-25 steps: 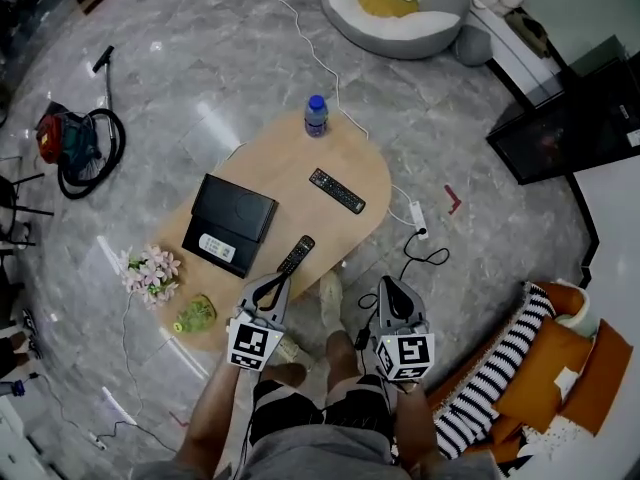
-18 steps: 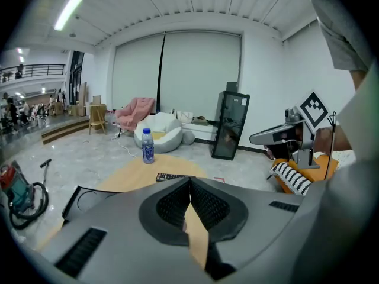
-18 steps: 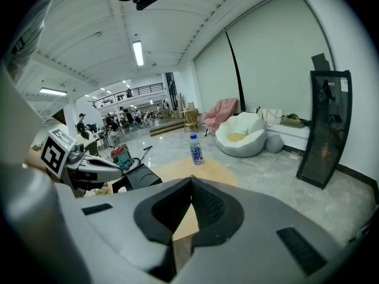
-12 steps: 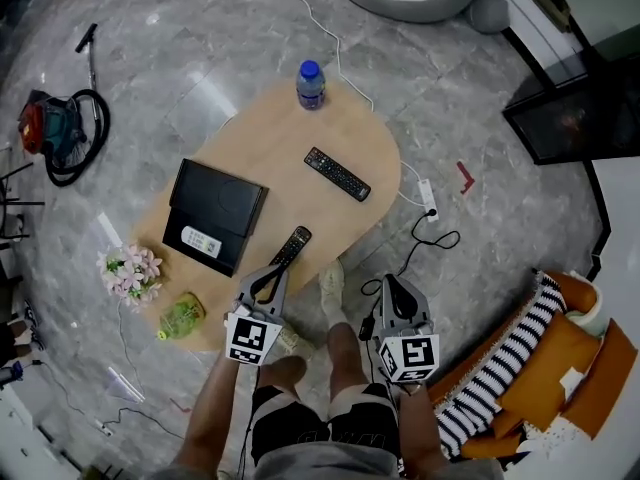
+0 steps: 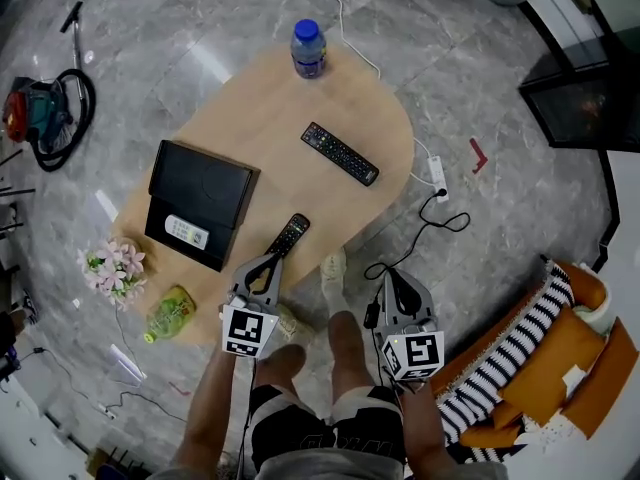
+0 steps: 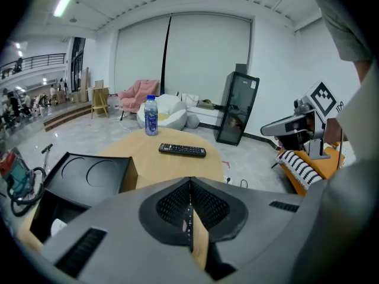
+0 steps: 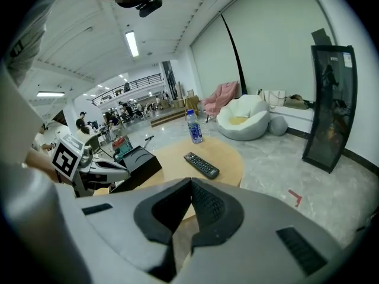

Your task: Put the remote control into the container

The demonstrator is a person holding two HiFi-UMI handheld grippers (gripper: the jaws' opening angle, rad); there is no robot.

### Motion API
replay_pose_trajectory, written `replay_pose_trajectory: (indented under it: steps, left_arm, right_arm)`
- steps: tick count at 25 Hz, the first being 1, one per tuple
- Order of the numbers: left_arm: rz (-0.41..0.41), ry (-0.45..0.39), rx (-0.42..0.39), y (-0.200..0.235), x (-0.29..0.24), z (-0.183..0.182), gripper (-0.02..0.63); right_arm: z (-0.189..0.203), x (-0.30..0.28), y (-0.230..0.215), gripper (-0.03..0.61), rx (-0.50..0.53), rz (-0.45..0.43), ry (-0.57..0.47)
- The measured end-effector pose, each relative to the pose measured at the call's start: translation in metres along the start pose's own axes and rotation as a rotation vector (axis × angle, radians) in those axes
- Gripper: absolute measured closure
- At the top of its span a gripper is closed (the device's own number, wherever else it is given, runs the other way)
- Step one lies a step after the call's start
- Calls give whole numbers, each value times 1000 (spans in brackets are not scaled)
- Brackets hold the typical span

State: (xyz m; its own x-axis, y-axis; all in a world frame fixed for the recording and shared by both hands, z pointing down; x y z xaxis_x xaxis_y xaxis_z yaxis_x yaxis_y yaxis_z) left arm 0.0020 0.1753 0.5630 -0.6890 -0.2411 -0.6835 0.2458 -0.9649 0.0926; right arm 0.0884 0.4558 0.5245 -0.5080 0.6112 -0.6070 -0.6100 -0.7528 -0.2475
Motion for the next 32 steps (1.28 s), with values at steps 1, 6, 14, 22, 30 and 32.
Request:
replay_pose_trajectory:
  steps: [1,6,14,22,30,32]
  left_arm:
    - [-5,13,-3,0,-3,3,605]
    - [-14,113,-8,0,-22,19,589]
    - [75,298,-59,-1,-59,41,376]
    - [81,399,-65,5,-88,61,296]
    - [64,446,-77,8,-101,74,298]
    - [62,452,-86,9,-103,74,299]
  right_arm:
    - [1,-1,-1,568,-1,0,2]
    - [2,-3,-6,568,-4,-8,18]
    - [2,-7,-16,568,-25,-12,36]
    - [16,-12,-26,568,-52,-9,71]
    - [26,-15,-31,568,-71,-4,87]
    - [27,-17,-33,568,-72,-2,89]
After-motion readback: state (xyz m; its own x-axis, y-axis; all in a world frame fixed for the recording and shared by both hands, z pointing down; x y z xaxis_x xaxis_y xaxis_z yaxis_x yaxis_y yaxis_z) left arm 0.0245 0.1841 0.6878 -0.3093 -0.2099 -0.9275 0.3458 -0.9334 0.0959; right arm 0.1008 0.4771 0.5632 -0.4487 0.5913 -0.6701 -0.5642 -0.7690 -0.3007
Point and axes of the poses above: the fingertips, and each gripper's own axes: x backward along the fingers, y to its left, z out of its underside, the point moved 10 cm from there along x, backward along the fingers, and after that the axes turned 2 degrees about -x, right-handed, at the moved point
